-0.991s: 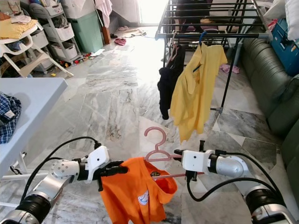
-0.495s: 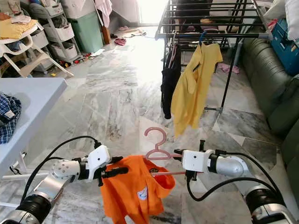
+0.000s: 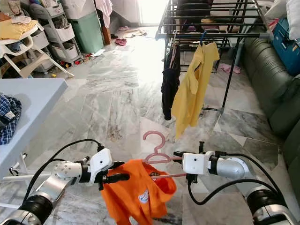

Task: Hang hanger

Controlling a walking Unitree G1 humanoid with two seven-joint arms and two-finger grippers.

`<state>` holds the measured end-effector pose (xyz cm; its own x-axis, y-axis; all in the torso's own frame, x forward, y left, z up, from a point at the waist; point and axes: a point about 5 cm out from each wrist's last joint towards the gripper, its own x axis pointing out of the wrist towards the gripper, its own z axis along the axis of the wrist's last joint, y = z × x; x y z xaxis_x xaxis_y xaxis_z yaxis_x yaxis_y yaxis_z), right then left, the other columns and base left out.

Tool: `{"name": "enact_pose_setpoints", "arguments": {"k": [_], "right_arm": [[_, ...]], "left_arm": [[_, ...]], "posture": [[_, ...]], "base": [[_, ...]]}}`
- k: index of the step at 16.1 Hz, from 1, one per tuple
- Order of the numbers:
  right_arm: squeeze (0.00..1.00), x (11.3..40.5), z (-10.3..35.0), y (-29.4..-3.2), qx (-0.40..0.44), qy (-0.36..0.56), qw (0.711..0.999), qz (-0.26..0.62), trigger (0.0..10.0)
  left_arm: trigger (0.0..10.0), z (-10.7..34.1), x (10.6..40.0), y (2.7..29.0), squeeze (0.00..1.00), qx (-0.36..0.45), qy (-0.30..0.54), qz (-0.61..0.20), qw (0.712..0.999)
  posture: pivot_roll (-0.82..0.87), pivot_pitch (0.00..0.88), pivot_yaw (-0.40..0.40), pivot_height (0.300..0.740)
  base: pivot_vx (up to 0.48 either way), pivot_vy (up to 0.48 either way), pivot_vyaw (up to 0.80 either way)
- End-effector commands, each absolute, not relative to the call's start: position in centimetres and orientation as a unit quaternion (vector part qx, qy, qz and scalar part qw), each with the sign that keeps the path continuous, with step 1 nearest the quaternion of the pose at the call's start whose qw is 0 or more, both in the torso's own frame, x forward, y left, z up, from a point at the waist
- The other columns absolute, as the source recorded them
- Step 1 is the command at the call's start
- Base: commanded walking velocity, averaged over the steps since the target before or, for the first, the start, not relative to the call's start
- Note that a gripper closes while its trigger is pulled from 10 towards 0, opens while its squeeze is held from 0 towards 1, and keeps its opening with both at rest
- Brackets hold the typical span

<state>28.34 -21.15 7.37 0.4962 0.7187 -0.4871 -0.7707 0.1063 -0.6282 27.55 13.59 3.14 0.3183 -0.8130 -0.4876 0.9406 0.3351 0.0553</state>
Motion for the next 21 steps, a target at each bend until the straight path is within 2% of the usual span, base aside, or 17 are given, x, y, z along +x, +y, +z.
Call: {"name": "enact_pose_setpoints", "arguments": {"k": [1, 2, 3, 5, 13, 14, 16, 17, 18, 21], "right_arm": [[0.00, 29.1, 8.8, -20.5, -0.459, -0.011, 0.733, 0.501, 10.0], [0.00, 29.2, 8.8, -20.5, -0.462, -0.012, 0.732, 0.500, 10.0], [0.00, 29.3, 8.9, -20.4, -0.466, -0.016, 0.730, 0.499, 10.0], [0.00, 29.5, 9.1, -20.4, -0.471, -0.019, 0.730, 0.495, 10.0], [0.00, 29.6, 8.5, -19.9, -0.473, -0.015, 0.730, 0.493, 10.0], [0.31, 29.6, 8.3, -19.4, -0.463, -0.014, 0.733, 0.498, 10.0], [0.32, 29.6, 8.2, -19.2, -0.463, -0.016, 0.732, 0.499, 10.0], [0.47, 29.7, 8.3, -19.2, -0.465, -0.016, 0.732, 0.498, 10.0], [1.00, 29.9, 8.4, -19.3, -0.464, -0.012, 0.733, 0.497, 10.0], [1.00, 30.3, 8.6, -19.6, -0.463, 0.006, 0.734, 0.497, 10.0]], "left_arm": [[10.0, 3.0, 27.6, 13.8, 0.00, 0.164, 0.203, -0.555, 0.790], [10.0, 3.0, 27.5, 13.7, 0.00, 0.155, 0.206, -0.559, 0.788], [0.0, 3.0, 27.5, 13.7, 0.00, 0.142, 0.207, -0.558, 0.791], [0.0, 2.9, 27.3, 13.6, 0.00, 0.128, 0.217, -0.569, 0.783], [0.0, 3.2, 27.5, 13.3, 0.00, 0.108, 0.218, -0.573, 0.783], [0.0, 3.1, 27.4, 13.0, 0.00, 0.107, 0.214, -0.569, 0.786], [0.0, 3.0, 27.4, 12.9, 0.00, 0.107, 0.213, -0.567, 0.788], [0.0, 2.9, 27.4, 12.9, 0.00, 0.107, 0.214, -0.568, 0.788], [0.0, 2.9, 27.3, 13.0, 0.00, 0.105, 0.217, -0.570, 0.786], [0.0, 3.0, 27.7, 13.4, 0.00, 0.124, 0.214, -0.555, 0.794]], "posture": [[-0.13, 0.000, 0.106, 0.740], [-0.13, 0.000, 0.105, 0.740], [-0.12, 0.000, 0.104, 0.740], [-0.12, 0.000, 0.103, 0.740], [-0.12, 0.000, 0.096, 0.740], [-0.12, 0.000, 0.093, 0.740], [-0.12, 0.000, 0.091, 0.740], [-0.12, 0.000, 0.088, 0.740], [-0.12, 0.000, 0.085, 0.740], [-0.12, 0.000, 0.084, 0.740]], "base": [[0.000, 0.000, 0.00], [0.000, 0.000, 0.00], [0.000, 0.000, 0.00], [0.000, 0.000, 0.00], [0.000, 0.000, 0.00], [0.000, 0.000, 0.00], [0.000, 0.000, 0.00], [0.000, 0.000, 0.00], [0.000, 0.000, 0.00], [0.000, 0.000, 0.00]]}}
